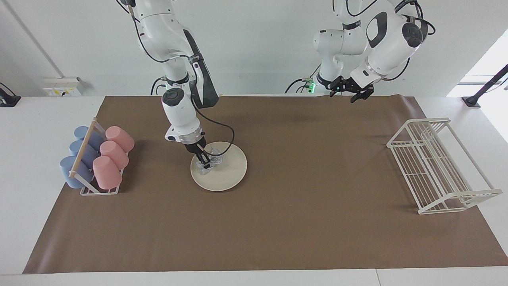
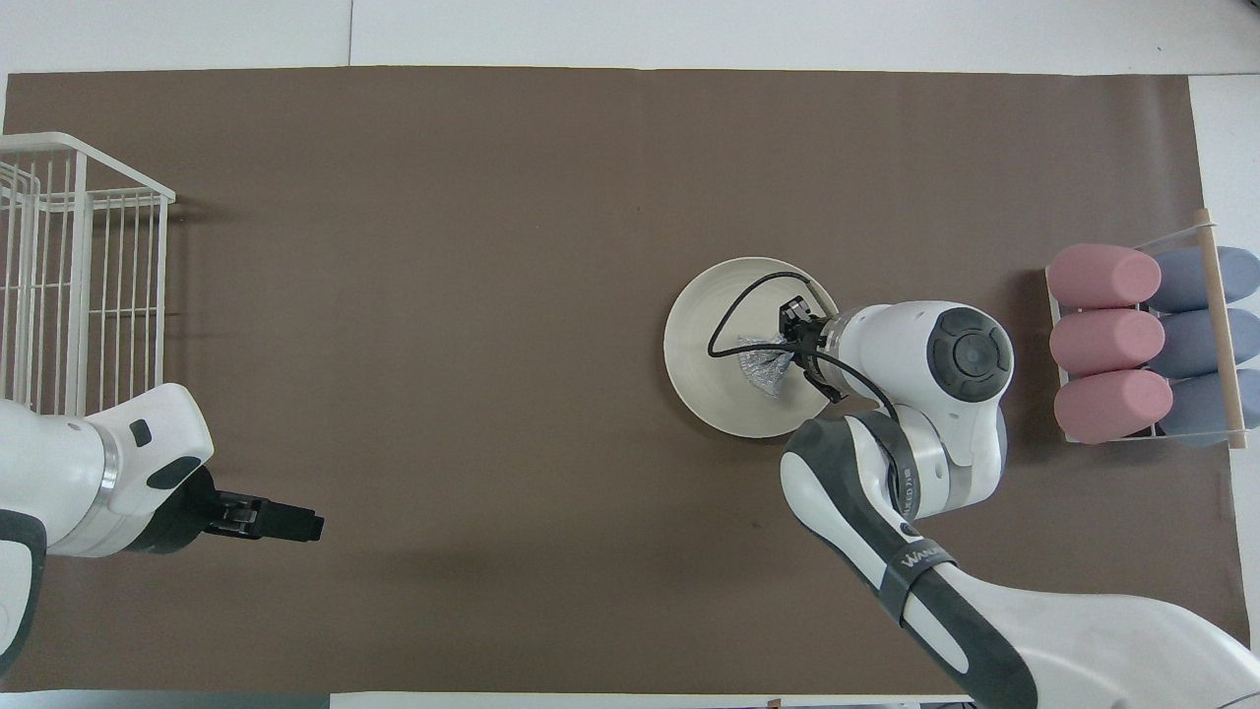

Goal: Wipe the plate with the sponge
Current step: 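Rub the bagged sponge in circles over the plate with the right gripper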

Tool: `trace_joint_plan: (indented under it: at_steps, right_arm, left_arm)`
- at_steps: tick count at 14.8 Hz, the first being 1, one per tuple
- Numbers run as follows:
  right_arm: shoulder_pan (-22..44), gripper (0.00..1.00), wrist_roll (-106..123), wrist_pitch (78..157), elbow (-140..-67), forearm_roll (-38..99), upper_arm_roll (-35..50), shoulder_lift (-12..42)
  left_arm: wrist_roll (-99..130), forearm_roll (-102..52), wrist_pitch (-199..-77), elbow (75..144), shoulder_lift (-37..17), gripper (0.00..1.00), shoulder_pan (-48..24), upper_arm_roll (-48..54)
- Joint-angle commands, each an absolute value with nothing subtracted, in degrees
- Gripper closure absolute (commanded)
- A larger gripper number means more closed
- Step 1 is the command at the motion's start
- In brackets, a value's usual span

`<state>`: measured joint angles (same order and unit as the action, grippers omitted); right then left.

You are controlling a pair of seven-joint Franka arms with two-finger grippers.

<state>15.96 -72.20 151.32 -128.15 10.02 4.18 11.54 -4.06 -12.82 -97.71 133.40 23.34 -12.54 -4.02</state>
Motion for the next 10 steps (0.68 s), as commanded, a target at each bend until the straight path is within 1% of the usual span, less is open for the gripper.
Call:
trace_joint_plan:
  at_steps: [1, 2, 4, 10]
  right_arm:
    - [21.43, 1.00, -81.27, 156.26, -128.23, 10.72, 4.57, 16.17]
    - [22.14, 1.00, -82.08, 156.79, -128.23, 10.72, 4.57, 16.26]
    - [21.45, 1.00, -80.09, 156.80, -128.32, 10.72, 4.48, 16.35]
    - [13.81, 1.00, -63.84, 156.53, -128.32, 10.72, 4.48, 16.70]
  left_arm:
    - [0.00, -11.78, -96.86, 132.36, 22.85, 0.00, -12.48, -3.43]
    - [0.00, -11.78, -96.86, 132.36, 22.85, 0.00, -12.48, -3.43]
    - [0.00, -11.78, -96.86, 132.36, 22.85, 0.00, -12.48, -3.43]
    - [0.09, -11.78, -96.85, 132.01, 22.85, 0.00, -12.48, -3.43]
